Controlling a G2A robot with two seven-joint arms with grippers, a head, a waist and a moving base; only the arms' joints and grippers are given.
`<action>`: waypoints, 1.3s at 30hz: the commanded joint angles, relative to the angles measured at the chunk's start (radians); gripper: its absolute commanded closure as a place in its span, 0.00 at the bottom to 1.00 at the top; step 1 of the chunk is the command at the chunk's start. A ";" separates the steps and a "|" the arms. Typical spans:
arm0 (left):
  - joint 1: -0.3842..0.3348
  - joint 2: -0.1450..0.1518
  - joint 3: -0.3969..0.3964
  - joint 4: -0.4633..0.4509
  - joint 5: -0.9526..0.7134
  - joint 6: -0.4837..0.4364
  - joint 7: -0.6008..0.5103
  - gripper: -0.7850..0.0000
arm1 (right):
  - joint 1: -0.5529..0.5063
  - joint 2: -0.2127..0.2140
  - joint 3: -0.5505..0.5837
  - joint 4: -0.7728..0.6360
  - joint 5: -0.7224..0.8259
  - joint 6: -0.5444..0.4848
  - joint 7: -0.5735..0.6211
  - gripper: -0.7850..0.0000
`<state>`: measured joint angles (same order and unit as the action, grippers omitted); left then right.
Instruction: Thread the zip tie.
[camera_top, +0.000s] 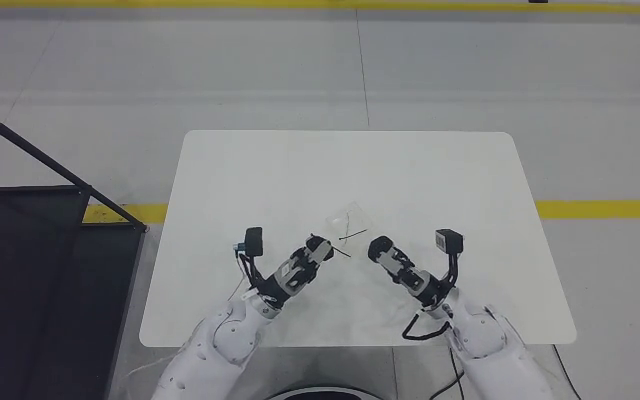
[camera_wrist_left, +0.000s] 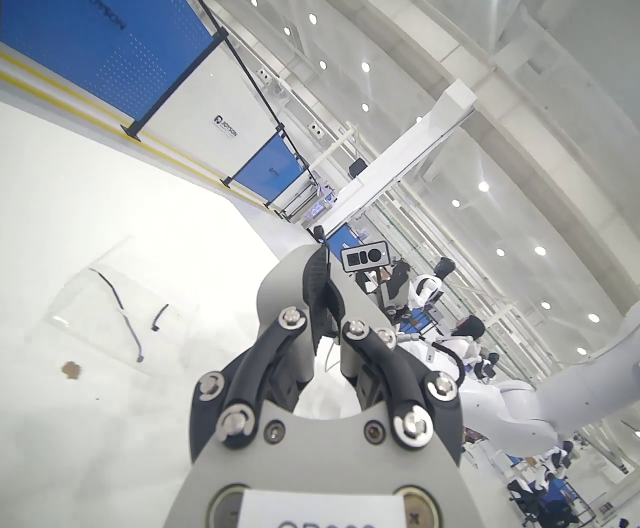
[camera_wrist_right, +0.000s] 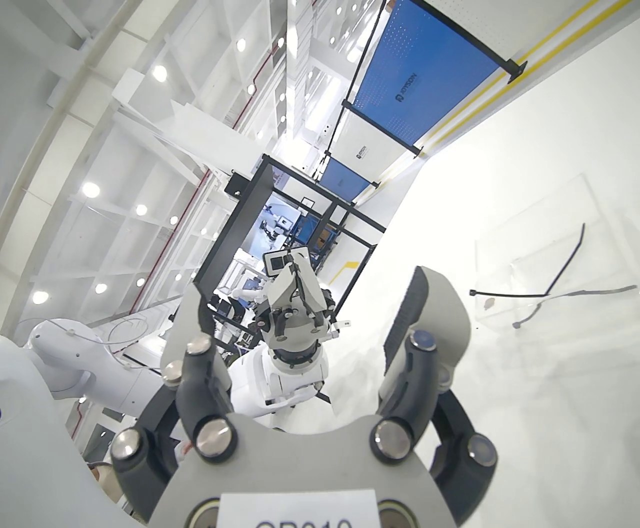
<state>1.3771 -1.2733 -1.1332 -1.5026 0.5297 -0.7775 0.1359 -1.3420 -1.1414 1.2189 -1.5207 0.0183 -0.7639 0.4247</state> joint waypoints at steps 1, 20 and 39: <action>0.022 0.006 -0.036 -0.032 0.042 0.026 0.006 1.00 | -0.012 0.004 0.025 -0.045 -0.061 0.033 -0.009 0.00; 0.176 0.043 -0.225 -0.132 0.067 0.066 -0.047 1.00 | -0.062 0.013 0.070 -0.263 -0.414 0.247 -0.054 0.00; 0.199 0.045 -0.274 -0.119 -0.001 0.089 -0.022 1.00 | 0.263 -0.033 -0.259 -0.404 -1.048 0.826 0.463 0.00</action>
<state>1.5753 -1.2282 -1.4063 -1.6214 0.5303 -0.6881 0.1157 -1.0767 -1.1751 0.9578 -1.9237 -1.0311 0.0643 0.8901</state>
